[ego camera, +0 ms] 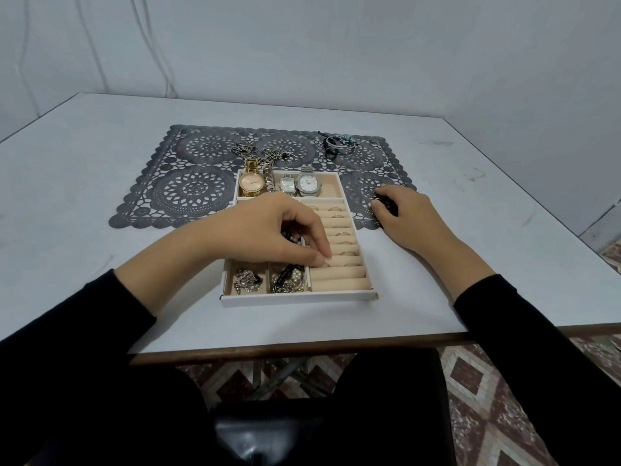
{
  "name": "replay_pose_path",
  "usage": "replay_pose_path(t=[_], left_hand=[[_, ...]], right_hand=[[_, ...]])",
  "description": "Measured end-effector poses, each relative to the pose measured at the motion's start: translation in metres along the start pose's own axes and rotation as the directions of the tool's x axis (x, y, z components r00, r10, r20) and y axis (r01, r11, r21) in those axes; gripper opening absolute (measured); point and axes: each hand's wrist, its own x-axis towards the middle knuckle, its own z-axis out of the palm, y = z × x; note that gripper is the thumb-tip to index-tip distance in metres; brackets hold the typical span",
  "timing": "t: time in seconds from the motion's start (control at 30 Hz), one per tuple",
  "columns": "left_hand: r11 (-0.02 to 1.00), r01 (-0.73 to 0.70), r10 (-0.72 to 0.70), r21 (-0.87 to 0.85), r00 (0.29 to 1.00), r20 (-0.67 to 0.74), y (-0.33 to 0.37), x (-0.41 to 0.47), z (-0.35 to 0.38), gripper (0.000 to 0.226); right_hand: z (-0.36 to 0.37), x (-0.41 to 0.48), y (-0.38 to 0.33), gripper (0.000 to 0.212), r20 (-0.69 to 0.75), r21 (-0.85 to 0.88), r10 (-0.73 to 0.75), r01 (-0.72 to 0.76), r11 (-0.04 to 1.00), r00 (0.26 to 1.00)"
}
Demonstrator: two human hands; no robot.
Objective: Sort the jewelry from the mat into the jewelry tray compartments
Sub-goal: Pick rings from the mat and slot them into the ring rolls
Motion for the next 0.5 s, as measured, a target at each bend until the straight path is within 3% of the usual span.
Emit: replay_pose_path(t=[0.33, 0.5], left_hand=[[0.999, 0.033, -0.033, -0.035, 0.999, 0.008, 0.002, 0.002, -0.002, 0.012], [0.994, -0.033, 0.013, -0.105, 0.983, -0.184, -0.001, 0.001, -0.012, 0.013]], right_hand=[[0.0, 0.002, 0.002, 0.025, 0.01, 0.008, -0.001, 0.001, 1.0, 1.0], [-0.005, 0.004, -0.004, 0.026, 0.005, 0.032, -0.002, 0.001, 0.999, 1.0]])
